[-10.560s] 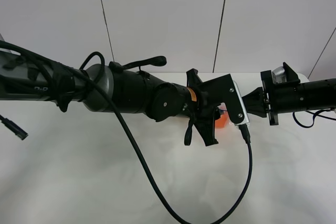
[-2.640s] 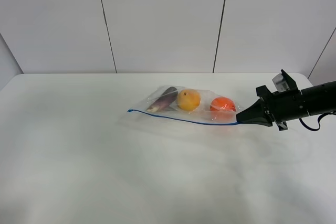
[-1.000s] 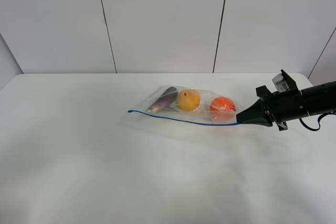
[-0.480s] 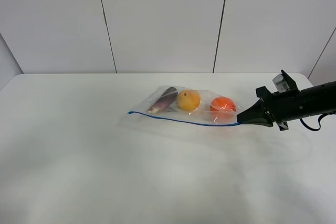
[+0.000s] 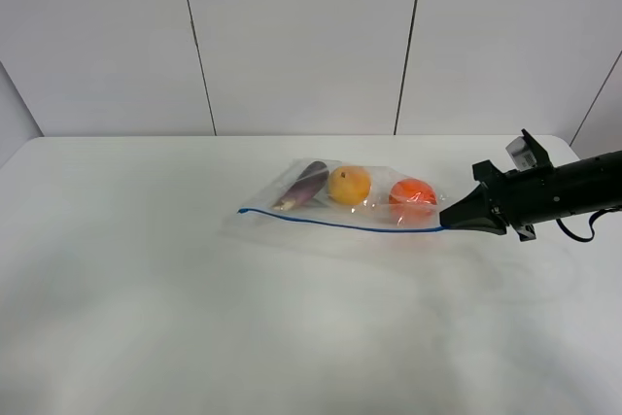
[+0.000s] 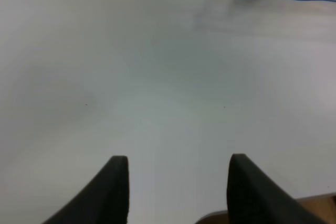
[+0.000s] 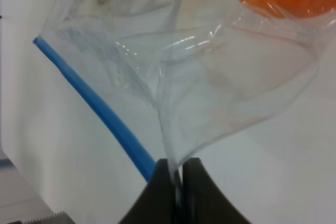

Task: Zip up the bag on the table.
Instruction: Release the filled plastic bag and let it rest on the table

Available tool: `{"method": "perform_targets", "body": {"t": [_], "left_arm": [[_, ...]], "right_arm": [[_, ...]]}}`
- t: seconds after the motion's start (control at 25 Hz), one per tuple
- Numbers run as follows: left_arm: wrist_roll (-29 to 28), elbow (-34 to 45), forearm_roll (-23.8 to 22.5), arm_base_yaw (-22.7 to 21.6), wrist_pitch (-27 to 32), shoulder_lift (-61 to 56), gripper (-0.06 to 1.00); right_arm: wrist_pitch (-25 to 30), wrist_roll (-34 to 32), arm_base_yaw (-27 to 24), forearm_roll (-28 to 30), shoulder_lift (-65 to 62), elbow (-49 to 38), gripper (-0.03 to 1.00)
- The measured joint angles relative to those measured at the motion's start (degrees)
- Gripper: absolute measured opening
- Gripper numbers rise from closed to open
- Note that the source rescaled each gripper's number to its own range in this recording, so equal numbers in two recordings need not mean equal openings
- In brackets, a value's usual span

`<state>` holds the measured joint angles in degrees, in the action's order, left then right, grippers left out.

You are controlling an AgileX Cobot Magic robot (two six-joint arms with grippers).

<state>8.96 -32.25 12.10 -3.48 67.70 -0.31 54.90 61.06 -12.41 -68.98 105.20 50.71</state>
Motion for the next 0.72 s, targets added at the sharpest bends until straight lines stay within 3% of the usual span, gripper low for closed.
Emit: {"method": "perform_targets", "body": {"t": [0.16,0.4,0.52,0.72], "left_arm": [[0.0,0.0,0.0,0.0,0.0,0.0,1.00],[0.0,0.0,0.0,0.0,0.0,0.0,1.00],[0.0,0.0,0.0,0.0,0.0,0.0,1.00],[0.0,0.0,0.0,0.0,0.0,0.0,1.00]], "right_arm": [[-0.8,0.4,0.0,-1.3,0.0,0.0,0.31],[-4.2,1.2,0.0,-1.5,0.0,0.0,0.88],[-6.4,1.2,0.0,-1.5,0.0,0.0,0.98],[-10.1,1.3,0.0,-1.7,0.0,0.0,1.00]]}}
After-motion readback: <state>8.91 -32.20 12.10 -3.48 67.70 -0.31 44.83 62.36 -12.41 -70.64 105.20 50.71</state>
